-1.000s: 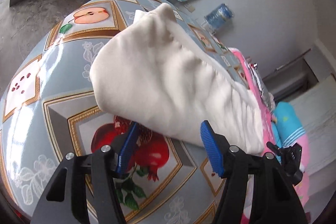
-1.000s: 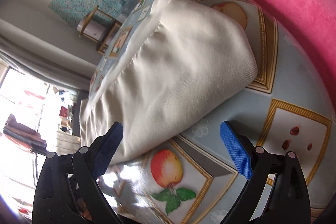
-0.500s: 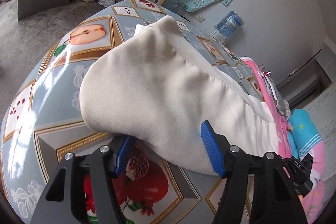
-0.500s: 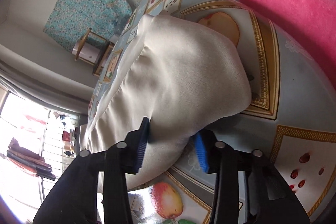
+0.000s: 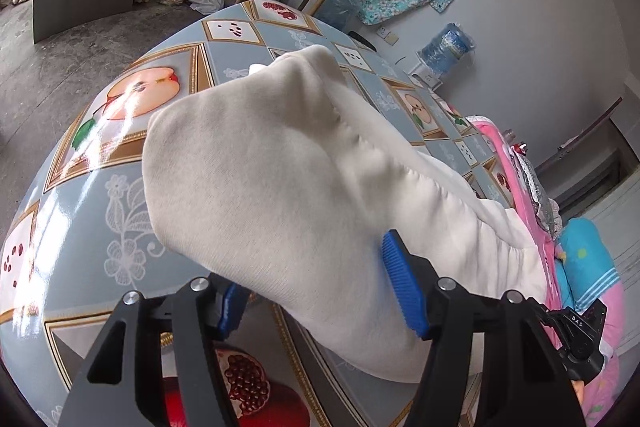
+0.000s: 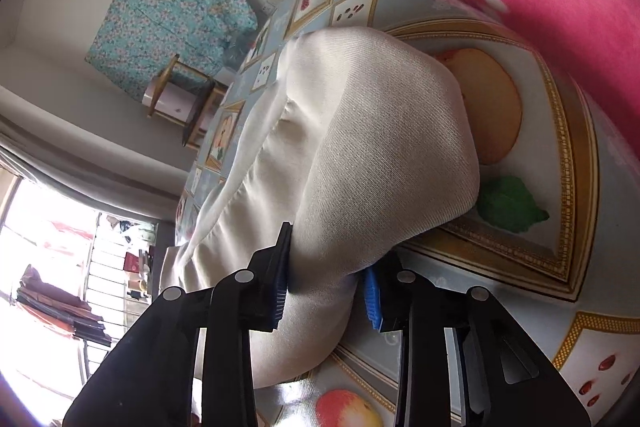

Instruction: Fold large clothes

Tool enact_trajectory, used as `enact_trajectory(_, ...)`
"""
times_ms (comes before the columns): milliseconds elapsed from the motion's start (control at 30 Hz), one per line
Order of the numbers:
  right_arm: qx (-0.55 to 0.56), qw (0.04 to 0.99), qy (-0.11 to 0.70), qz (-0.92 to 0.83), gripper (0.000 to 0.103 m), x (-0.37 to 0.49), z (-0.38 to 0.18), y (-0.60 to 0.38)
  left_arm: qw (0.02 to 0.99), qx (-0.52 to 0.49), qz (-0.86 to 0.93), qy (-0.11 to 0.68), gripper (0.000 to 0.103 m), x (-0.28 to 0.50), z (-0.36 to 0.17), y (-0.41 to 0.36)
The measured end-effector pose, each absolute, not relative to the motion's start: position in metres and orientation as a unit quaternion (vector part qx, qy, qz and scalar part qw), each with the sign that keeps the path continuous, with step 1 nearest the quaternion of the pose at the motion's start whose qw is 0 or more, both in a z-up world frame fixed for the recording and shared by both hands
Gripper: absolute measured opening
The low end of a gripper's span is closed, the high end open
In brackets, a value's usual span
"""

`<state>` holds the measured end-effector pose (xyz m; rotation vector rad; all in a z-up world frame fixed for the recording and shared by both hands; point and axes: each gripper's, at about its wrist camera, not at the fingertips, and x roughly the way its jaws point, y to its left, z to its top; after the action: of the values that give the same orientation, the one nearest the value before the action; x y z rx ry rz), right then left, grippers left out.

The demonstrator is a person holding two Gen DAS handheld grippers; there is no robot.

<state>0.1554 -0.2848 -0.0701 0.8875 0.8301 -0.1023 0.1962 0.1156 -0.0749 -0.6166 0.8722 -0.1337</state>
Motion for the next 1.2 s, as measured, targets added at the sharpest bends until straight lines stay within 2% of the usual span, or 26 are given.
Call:
enact_trajectory(233, 0.476, 0.785, 0.392, -0.061, 0.051, 0.114, -0.071, -0.312, 0.849, -0.307, -0.074, 0.424, 0.060, 0.175, -0.075, 0.128)
enact_trajectory(367, 0.553, 0.747, 0.364, -0.054, 0.051, 0.103, -0.081, -0.334, 0.842, -0.326, -0.078, 0.423, 0.060, 0.169, -0.075, 0.134)
enact_trajectory(600, 0.581, 0.735, 0.344, -0.068, 0.051, 0.118, -0.087, -0.349, 0.845, -0.329, -0.065, 0.418, 0.060, 0.168, -0.072, 0.132)
enact_trajectory(633, 0.577, 0.737, 0.345, -0.070, 0.048, 0.122, -0.086, -0.349, 0.845, -0.329, -0.061, 0.417, 0.060, 0.168, -0.073, 0.132)
enact_trajectory(767, 0.538, 0.763, 0.350, -0.071, 0.026, 0.125, -0.063, -0.343, 0.852, -0.312, -0.049, 0.417, 0.060, 0.171, -0.070, 0.128)
enact_trajectory(800, 0.524, 0.776, 0.345, -0.062, 0.024, 0.120, -0.052, -0.340, 0.855, -0.306, -0.050, 0.416, 0.060, 0.170, -0.067, 0.127)
enact_trajectory(933, 0.448, 0.825, 0.337, -0.080, 0.026, 0.104, -0.014, -0.336, 0.862, -0.284, -0.052, 0.416, 0.060, 0.164, -0.061, 0.128)
enact_trajectory(1100, 0.348, 0.857, 0.347, -0.153, 0.032, 0.079, 0.006, -0.338, 0.884, -0.225, -0.011, 0.409, 0.060, 0.139, -0.048, 0.140)
enact_trajectory(1200, 0.249, 0.881, 0.377, -0.140, 0.042, 0.089, 0.010, -0.308, 0.905, -0.173, 0.020, 0.389, 0.060, 0.122, -0.034, 0.147)
